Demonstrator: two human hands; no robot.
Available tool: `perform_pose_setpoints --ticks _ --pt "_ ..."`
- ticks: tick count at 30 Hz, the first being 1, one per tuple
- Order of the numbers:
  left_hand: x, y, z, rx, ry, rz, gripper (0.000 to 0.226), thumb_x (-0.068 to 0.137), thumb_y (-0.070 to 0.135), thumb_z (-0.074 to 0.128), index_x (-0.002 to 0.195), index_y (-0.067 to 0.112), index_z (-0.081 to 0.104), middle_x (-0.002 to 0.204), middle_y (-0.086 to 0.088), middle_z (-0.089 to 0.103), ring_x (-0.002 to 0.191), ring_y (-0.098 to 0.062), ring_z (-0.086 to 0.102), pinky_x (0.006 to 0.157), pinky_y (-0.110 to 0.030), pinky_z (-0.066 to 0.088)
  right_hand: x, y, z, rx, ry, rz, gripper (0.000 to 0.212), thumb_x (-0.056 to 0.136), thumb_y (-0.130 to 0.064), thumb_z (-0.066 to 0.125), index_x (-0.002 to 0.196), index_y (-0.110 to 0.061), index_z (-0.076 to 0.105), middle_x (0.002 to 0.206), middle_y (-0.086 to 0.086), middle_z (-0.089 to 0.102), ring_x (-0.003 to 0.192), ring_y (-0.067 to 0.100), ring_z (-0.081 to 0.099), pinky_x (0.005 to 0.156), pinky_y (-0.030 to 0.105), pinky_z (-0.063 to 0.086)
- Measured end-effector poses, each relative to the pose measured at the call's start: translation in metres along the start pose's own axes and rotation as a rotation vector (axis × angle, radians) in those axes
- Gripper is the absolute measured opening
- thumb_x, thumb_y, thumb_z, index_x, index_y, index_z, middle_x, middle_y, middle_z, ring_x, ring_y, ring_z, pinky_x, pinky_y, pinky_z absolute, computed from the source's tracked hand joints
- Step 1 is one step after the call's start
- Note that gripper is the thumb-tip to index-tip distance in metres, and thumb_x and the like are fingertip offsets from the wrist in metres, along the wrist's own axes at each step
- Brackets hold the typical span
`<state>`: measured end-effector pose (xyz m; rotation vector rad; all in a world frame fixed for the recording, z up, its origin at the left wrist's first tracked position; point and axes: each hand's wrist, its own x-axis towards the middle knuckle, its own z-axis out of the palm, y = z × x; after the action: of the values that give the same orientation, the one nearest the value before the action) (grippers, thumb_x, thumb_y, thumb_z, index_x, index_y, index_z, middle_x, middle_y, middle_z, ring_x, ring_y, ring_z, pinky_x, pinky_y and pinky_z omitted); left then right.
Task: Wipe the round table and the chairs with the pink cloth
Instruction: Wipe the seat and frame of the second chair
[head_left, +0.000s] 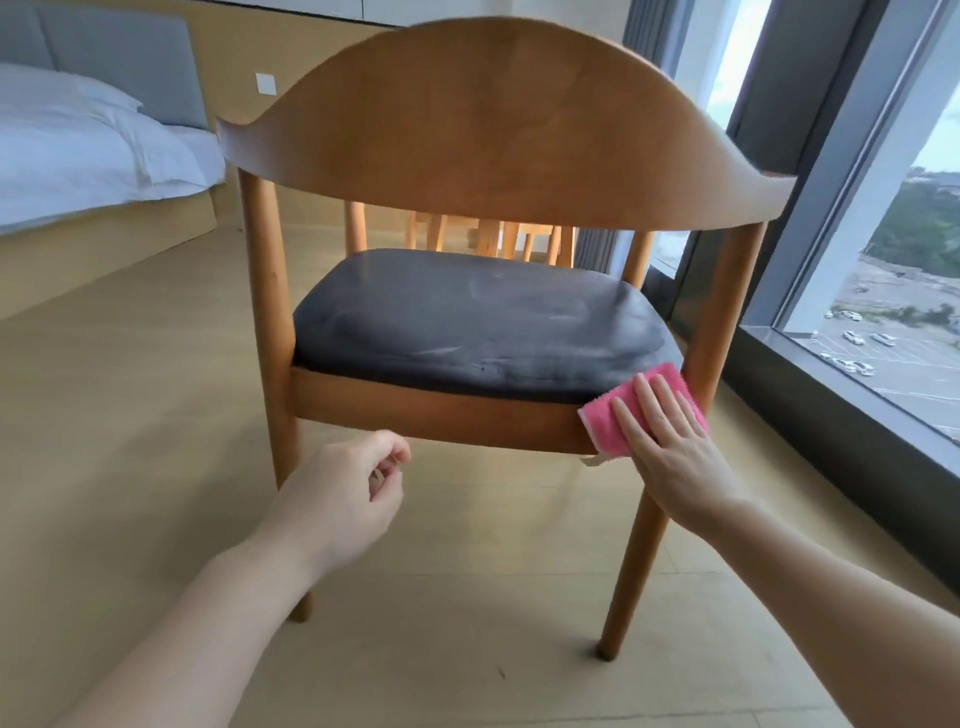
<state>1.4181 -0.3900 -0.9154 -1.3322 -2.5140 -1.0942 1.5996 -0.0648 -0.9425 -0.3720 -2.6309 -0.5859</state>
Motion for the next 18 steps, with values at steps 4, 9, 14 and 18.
perform_pose_setpoints --ticks 4,9,14,18 --pt "-0.01 -0.029 -0.005 0.011 -0.011 -0.067 0.015 0.09 0.022 0.058 0.095 0.035 0.061 0.081 0.017 0.062 0.072 -0.001 0.059 0.065 -0.026 0.055 0.009 -0.01 0.015 -0.061 0.009 -0.01 0.089 0.072 -0.011 0.08 0.147 -0.005 0.033 0.15 0.028 0.03 0.139 0.048 0.023 0.106 0.064 0.012" --pt "-0.013 -0.038 -0.002 0.026 -0.063 -0.071 0.015 0.089 0.023 0.059 0.093 0.037 0.06 0.078 0.016 0.061 0.071 -0.001 0.057 0.058 -0.02 0.05 0.008 -0.007 0.028 -0.138 0.128 -0.219 0.08 0.079 -0.009 0.068 0.148 -0.01 0.028 0.15 0.022 0.035 0.14 0.042 0.023 0.119 0.054 0.009" --pt "-0.016 -0.045 -0.007 0.053 -0.102 -0.079 0.014 0.09 0.023 0.057 0.095 0.036 0.061 0.076 0.016 0.061 0.069 -0.002 0.058 0.06 -0.024 0.053 0.007 -0.005 0.035 -0.206 0.184 -0.265 0.066 0.091 -0.014 0.047 0.15 -0.011 0.016 0.149 0.021 0.037 0.141 0.041 0.022 0.116 0.055 0.013" --pt "-0.018 -0.052 -0.011 0.056 -0.117 -0.088 0.014 0.09 0.023 0.056 0.094 0.035 0.061 0.075 0.015 0.061 0.069 -0.002 0.058 0.06 -0.023 0.053 0.027 -0.013 0.03 -0.253 0.207 -0.486 0.066 0.089 -0.019 0.034 0.152 -0.01 0.014 0.15 0.012 0.03 0.148 0.031 0.002 0.12 0.047 0.004"
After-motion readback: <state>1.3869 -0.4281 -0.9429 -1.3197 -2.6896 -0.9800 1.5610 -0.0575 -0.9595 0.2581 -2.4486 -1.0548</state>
